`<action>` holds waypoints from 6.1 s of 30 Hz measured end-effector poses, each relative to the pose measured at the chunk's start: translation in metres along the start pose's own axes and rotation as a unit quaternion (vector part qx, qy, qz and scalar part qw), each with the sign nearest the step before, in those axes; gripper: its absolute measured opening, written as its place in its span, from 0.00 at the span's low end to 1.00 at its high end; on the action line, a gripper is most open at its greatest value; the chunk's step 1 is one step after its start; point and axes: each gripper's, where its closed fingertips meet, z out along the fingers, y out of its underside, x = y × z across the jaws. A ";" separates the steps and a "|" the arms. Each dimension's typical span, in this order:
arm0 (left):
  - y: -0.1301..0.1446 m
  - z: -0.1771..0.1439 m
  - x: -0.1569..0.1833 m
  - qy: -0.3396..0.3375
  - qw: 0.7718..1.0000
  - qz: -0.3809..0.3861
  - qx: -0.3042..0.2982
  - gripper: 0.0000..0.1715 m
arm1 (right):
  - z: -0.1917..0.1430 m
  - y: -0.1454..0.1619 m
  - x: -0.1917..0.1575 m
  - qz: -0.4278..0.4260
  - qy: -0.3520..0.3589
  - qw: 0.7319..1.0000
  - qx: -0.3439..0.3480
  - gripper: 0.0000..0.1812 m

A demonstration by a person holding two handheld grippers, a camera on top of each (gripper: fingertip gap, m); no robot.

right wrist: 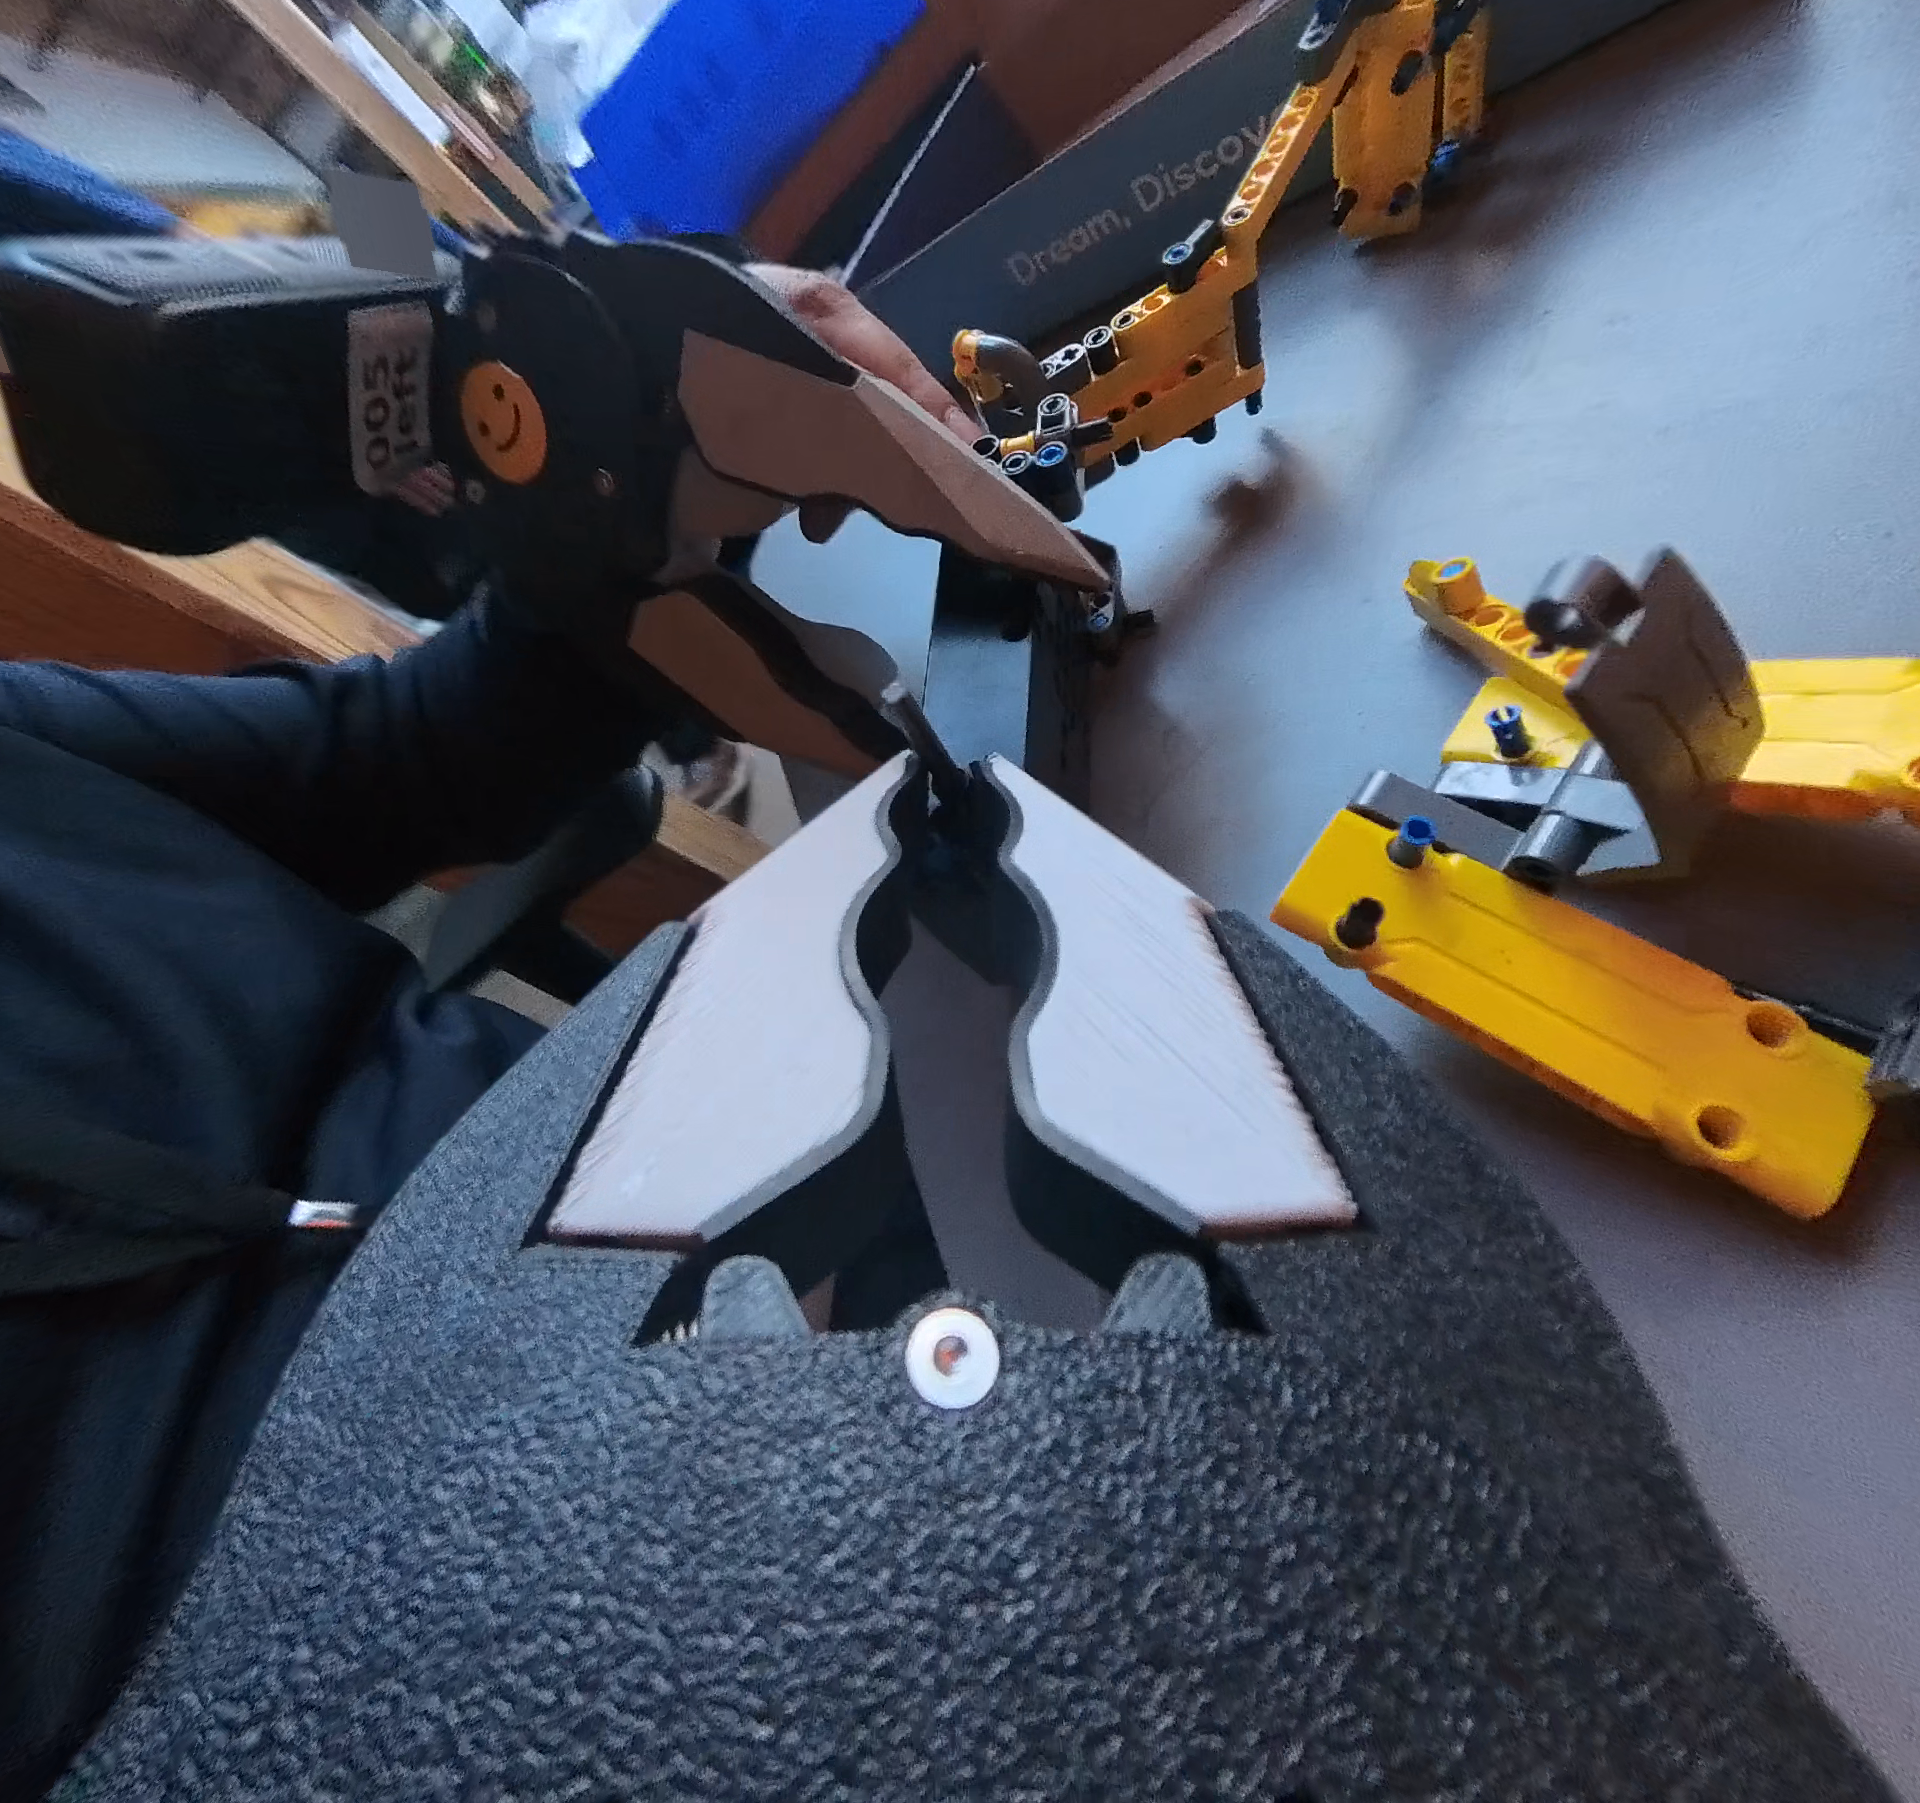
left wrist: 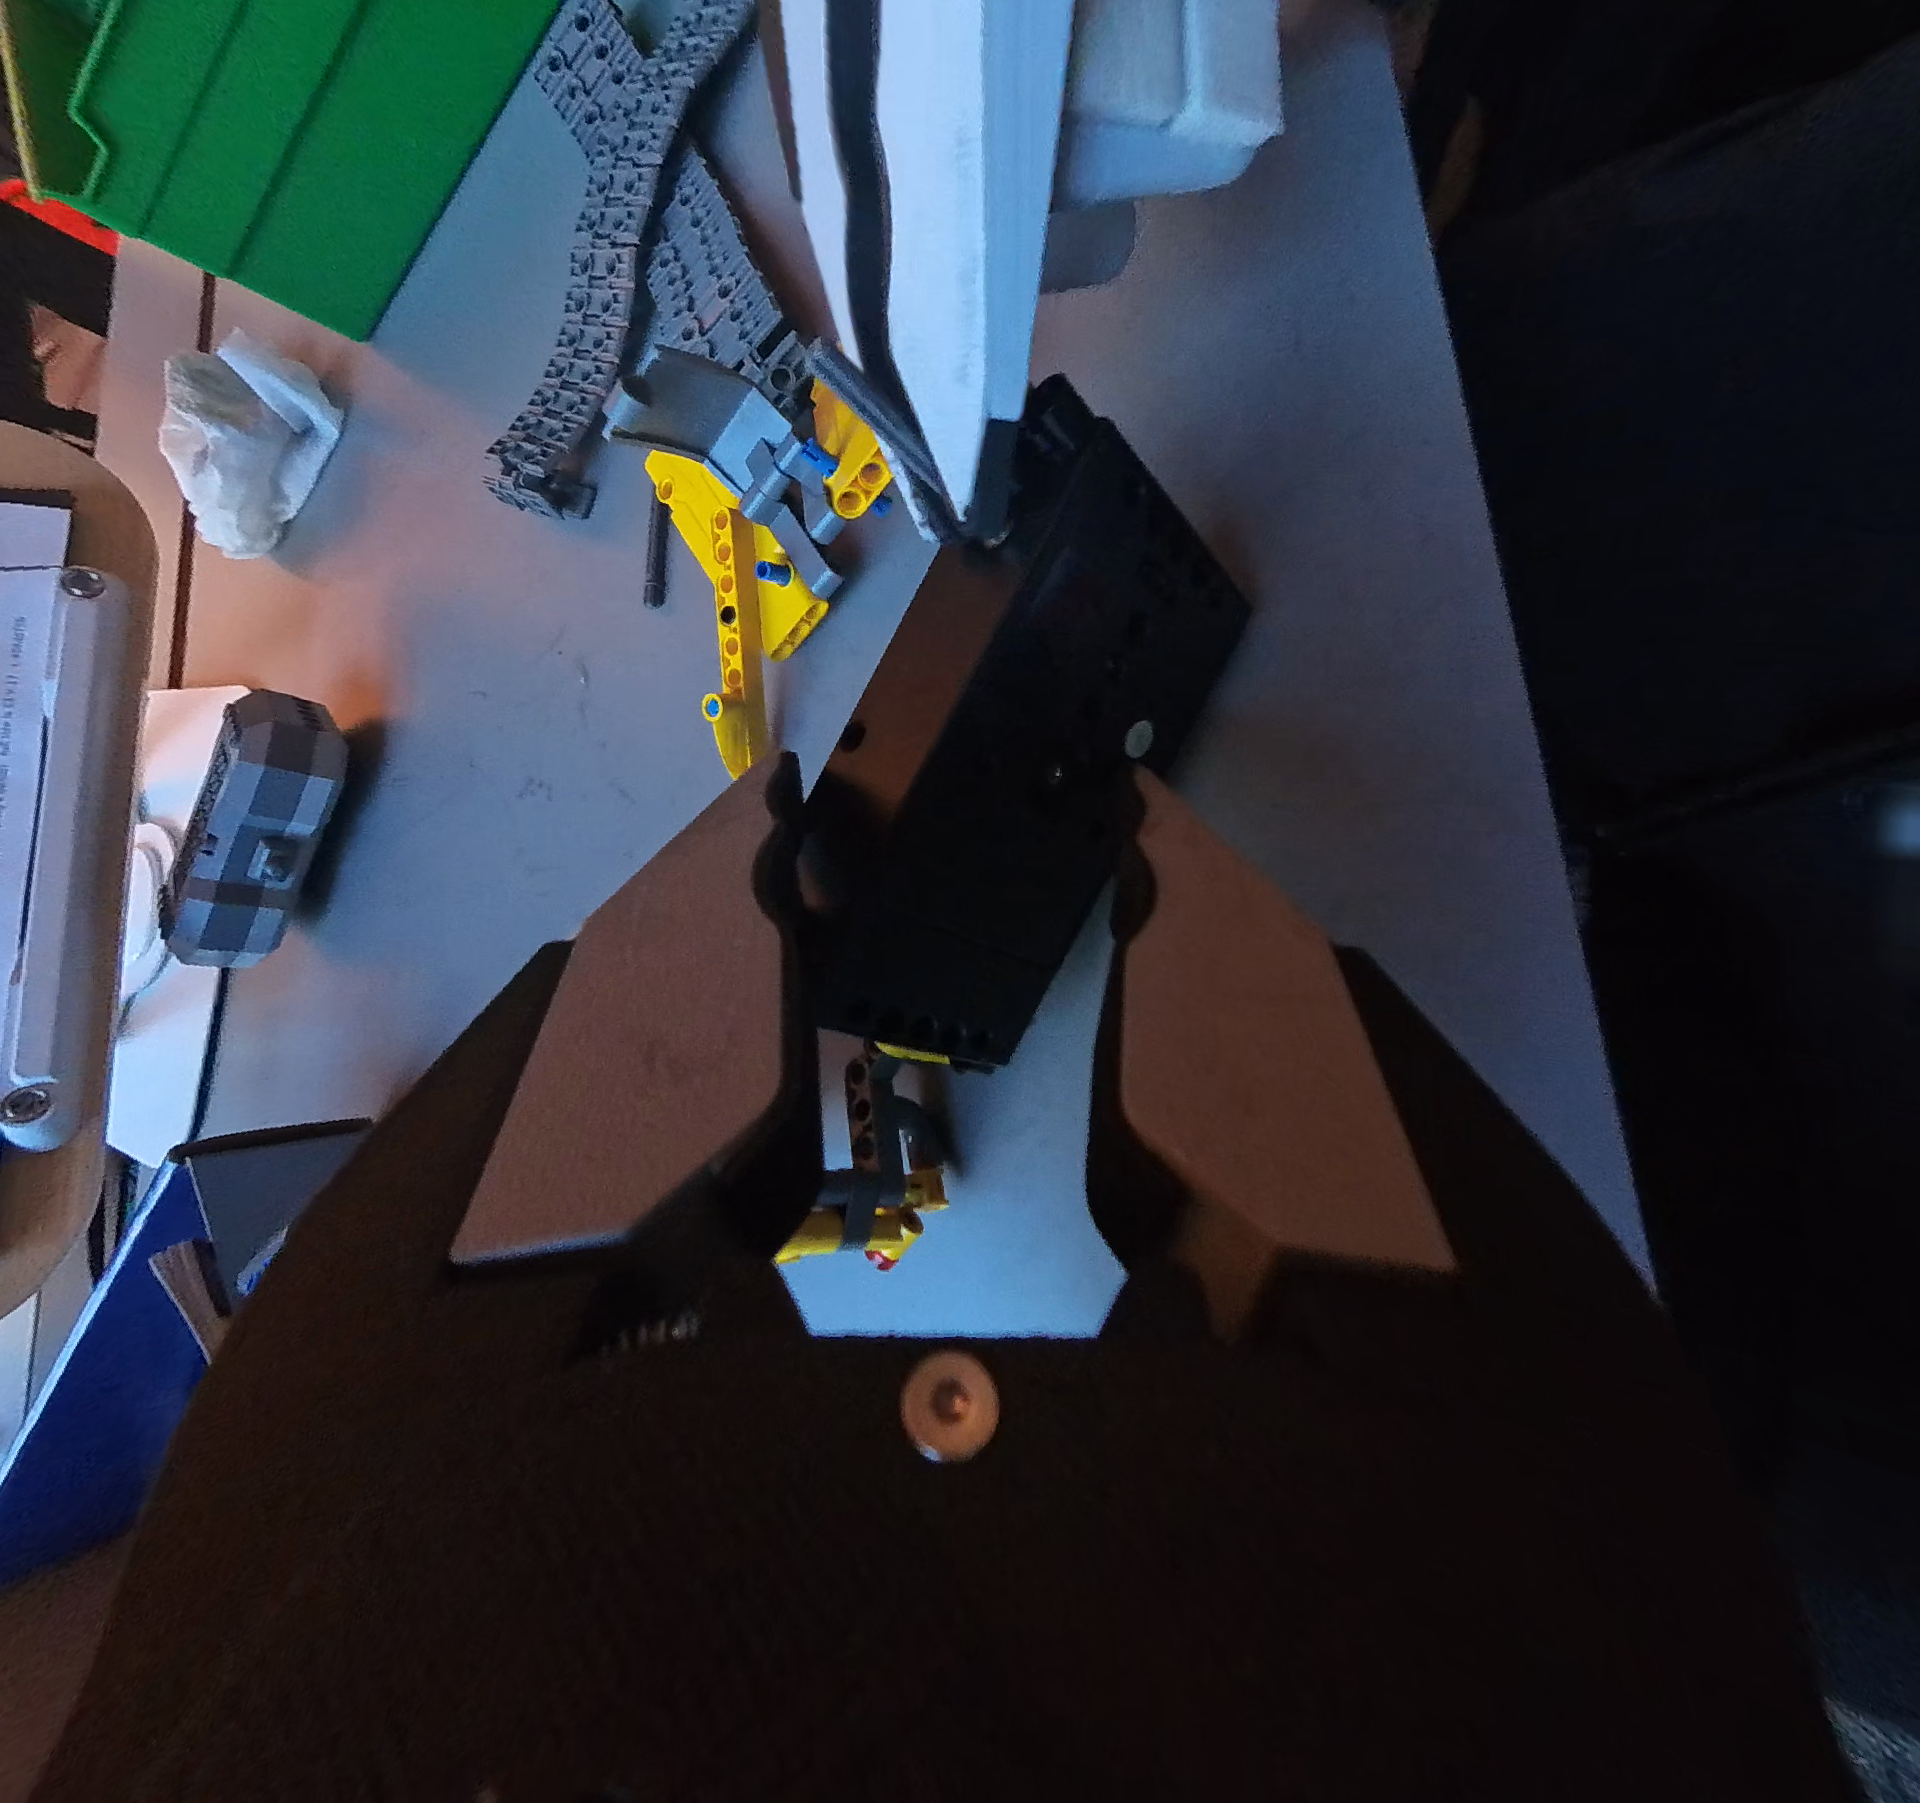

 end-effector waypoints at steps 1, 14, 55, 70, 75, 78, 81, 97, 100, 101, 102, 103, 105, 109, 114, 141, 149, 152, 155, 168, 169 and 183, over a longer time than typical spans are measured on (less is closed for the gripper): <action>0.000 0.000 0.000 -0.005 1.000 -0.003 0.002 0.34 | -0.002 0.000 -0.001 -0.031 0.020 0.999 -0.010 0.03; 0.007 -0.011 0.003 -0.024 0.998 -0.028 -0.056 0.32 | -0.096 0.006 0.068 -0.165 0.274 0.946 -0.046 0.13; -0.022 -0.043 0.034 -0.147 0.941 -0.283 0.116 0.31 | -0.109 0.045 0.056 -0.115 0.142 0.983 0.036 0.08; -0.006 -0.031 0.059 -0.108 0.926 -0.317 0.172 0.32 | -0.122 0.029 0.065 -0.107 0.172 0.978 0.042 0.12; -0.009 -0.029 0.065 -0.079 0.924 -0.321 0.190 0.26 | -0.184 -0.022 0.092 -0.170 0.296 0.936 0.086 0.12; -0.011 -0.030 0.066 -0.082 0.925 -0.313 0.199 0.22 | -0.255 -0.071 0.114 -0.197 0.421 0.876 0.128 0.13; -0.010 -0.031 0.068 -0.080 0.925 -0.312 0.200 0.21 | -0.321 -0.084 0.166 -0.180 0.542 0.818 0.064 0.26; -0.012 -0.028 0.068 -0.002 0.905 -0.382 0.188 0.25 | -0.293 -0.051 0.180 -0.139 0.437 0.886 0.065 0.07; -0.019 -0.029 0.068 0.006 0.908 -0.376 0.185 0.27 | -0.294 -0.051 0.181 -0.124 0.426 0.893 0.076 0.00; -0.022 -0.031 0.069 0.004 0.913 -0.367 0.180 0.28 | -0.295 -0.051 0.181 -0.134 0.432 0.889 0.071 0.00; -0.024 -0.033 0.070 -0.001 0.918 -0.355 0.176 0.29 | -0.295 -0.051 0.181 -0.147 0.439 0.884 0.063 0.00; -0.025 -0.036 0.070 -0.009 0.923 -0.343 0.172 0.29 | -0.296 -0.051 0.182 -0.157 0.444 0.880 0.056 0.00; -0.026 -0.045 0.069 -0.021 0.929 -0.328 0.172 0.29 | -0.296 -0.052 0.183 -0.167 0.447 0.878 0.045 0.01; -0.012 -0.070 0.047 -0.067 0.926 -0.327 0.176 0.28 | -0.289 -0.045 0.189 -0.135 0.424 0.895 0.007 0.01; 0.025 -0.095 0.005 -0.132 0.919 -0.332 0.165 0.26 | -0.270 -0.041 0.181 -0.122 0.373 0.919 -0.033 0.02; 0.092 -0.039 -0.010 -0.074 0.905 -0.419 0.009 0.23 | -0.272 -0.059 0.306 -0.253 0.296 0.849 -0.359 0.04; 0.095 -0.035 -0.009 -0.047 0.893 -0.448 0.007 0.24 | -0.244 -0.039 0.298 -0.350 0.154 0.806 -0.452 0.07; 0.094 -0.036 -0.009 -0.059 0.898 -0.437 0.004 0.24 | -0.244 -0.038 0.297 -0.328 0.123 0.820 -0.453 0.06; 0.092 -0.036 -0.008 -0.064 0.903 -0.425 0.003 0.22 | -0.243 -0.038 0.298 -0.315 0.122 0.829 -0.446 0.06; 0.076 -0.040 -0.001 -0.037 0.916 -0.397 0.037 0.20 | -0.273 -0.116 0.272 -0.277 0.281 0.897 -0.198 0.05; 0.074 -0.041 -0.002 -0.039 0.918 -0.393 0.046 0.20 | -0.277 -0.122 0.279 -0.286 0.325 0.885 -0.171 0.05; 0.039 -0.068 -0.030 -0.087 0.939 -0.310 0.119 0.21 | -0.243 -0.195 0.086 -0.088 -0.044 0.977 0.189 0.04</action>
